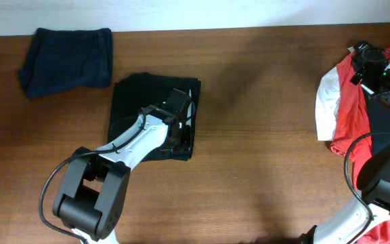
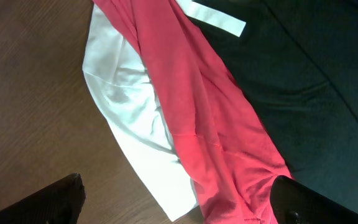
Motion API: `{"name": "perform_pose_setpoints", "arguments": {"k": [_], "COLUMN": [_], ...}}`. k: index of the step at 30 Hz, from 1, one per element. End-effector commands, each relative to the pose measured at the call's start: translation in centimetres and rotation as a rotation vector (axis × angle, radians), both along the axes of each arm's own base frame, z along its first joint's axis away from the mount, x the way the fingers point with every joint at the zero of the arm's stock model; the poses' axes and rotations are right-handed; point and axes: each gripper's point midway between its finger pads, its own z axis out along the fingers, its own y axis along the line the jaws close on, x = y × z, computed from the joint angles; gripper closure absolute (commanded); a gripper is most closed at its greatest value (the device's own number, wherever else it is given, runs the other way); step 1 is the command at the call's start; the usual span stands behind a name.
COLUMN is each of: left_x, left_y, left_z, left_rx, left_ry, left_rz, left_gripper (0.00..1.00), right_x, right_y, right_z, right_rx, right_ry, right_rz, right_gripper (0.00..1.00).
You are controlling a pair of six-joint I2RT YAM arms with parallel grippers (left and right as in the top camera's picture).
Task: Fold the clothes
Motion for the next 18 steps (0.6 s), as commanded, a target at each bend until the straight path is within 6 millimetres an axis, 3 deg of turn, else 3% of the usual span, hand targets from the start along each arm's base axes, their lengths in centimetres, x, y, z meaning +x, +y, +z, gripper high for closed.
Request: {"name": "perform_pose_setpoints", "arguments": {"k": [1, 5, 7, 9, 12, 14, 16, 18], "left_x": [-2.6, -4.0, -3.8, -2.8, 1.4, 5.1, 8.3, 9.9], "left_y": [-2.4, -3.3, -4.0, -4.7, -6.3, -3.8, 0.6, 3.1], "left_z": [-1.0, -2.0, -1.2, 1.0, 8.0, 9.8, 10.6, 10.3], "left_rx": [-0.052, -0.056, -0.063, -0.074, -0.101, 0.022, 0.166, 0.191], "left_ry": [0.068, 0.083, 0.073, 0.052, -0.125, -0.279, -0.397, -0.416], "left_rz": [-0.027, -0.011, -0.023, -0.034, -0.098, -0.022, 0.096, 0.166], "left_gripper": [1.0, 0.99, 0.99, 1.0, 0.93, 0.86, 0.82, 0.82], "right_x": [0.1, 0.1, 0.1, 0.1, 0.1, 0.1, 0.1, 0.1], "right_y": [-0.2, -0.2, -0.2, -0.2, -0.2, -0.2, -0.2, -0.2], "right_z": [1.2, 1.2, 1.2, 1.2, 1.2, 1.2, 1.2, 1.2], "right_rx": [-0.018, -0.018, -0.018, -0.018, -0.018, -0.018, -0.018, -0.018], "right_ry": [-0.024, -0.024, -0.024, -0.024, -0.024, -0.024, -0.024, -0.024], "right_rz": [-0.014, -0.014, -0.013, -0.014, -0.014, -0.014, -0.014, -0.013], "right_gripper": [0.01, 0.01, 0.01, 0.01, 0.01, 0.01, 0.01, 0.01]}}
